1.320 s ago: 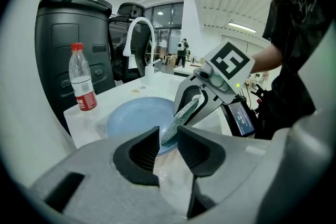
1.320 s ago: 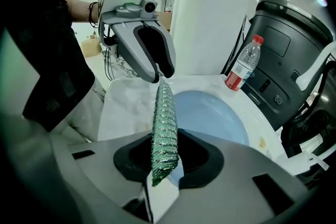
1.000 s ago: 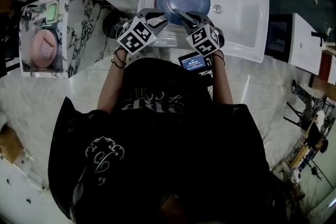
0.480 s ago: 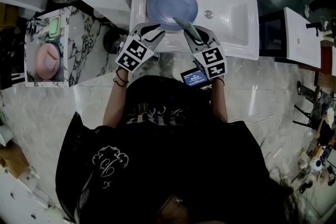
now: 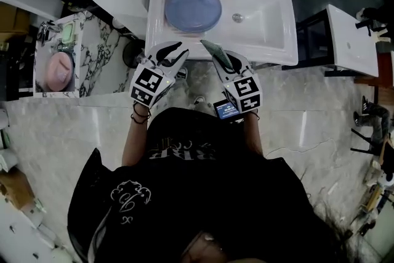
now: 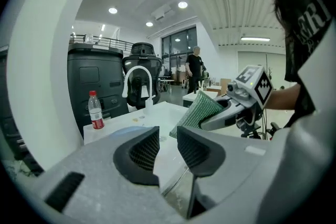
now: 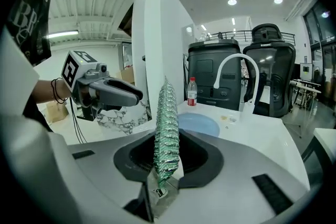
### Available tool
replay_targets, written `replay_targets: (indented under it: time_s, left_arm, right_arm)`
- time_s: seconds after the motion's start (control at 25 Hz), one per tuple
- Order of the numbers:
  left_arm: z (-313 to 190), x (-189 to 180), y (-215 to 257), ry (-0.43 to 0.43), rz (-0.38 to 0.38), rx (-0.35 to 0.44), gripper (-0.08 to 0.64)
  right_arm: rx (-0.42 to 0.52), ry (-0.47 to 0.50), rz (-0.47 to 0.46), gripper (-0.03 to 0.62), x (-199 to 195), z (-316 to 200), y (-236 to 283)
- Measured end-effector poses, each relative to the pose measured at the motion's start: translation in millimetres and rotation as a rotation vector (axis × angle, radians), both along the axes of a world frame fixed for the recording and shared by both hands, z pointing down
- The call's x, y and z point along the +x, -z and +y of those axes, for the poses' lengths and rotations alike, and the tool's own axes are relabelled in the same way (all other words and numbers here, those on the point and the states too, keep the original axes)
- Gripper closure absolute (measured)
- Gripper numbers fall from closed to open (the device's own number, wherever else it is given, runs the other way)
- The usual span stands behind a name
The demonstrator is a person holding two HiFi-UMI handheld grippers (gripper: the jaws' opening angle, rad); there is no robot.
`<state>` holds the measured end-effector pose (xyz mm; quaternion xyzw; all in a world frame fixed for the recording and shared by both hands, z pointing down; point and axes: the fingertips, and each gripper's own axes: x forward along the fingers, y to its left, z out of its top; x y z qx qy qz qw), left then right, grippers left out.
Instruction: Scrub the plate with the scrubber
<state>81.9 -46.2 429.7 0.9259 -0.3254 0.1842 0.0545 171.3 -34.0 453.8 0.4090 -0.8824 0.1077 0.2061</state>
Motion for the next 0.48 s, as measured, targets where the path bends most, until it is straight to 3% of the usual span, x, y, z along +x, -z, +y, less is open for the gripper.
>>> replay_targets:
  time_s: [0.16, 0.48]
  left_arm:
    - [21.2, 4.1, 13.6, 0.026, 0.036, -0.001, 0.445]
    - [43.5, 10.0, 20.4, 0.013, 0.023, -0.013, 0.445]
  right_arm:
    - [0.013, -0.008, -0.056, 0.506, 2.7, 19.3, 6.5]
    - [0.01, -0.027, -0.088, 0.506, 5.5, 39.7, 5.8]
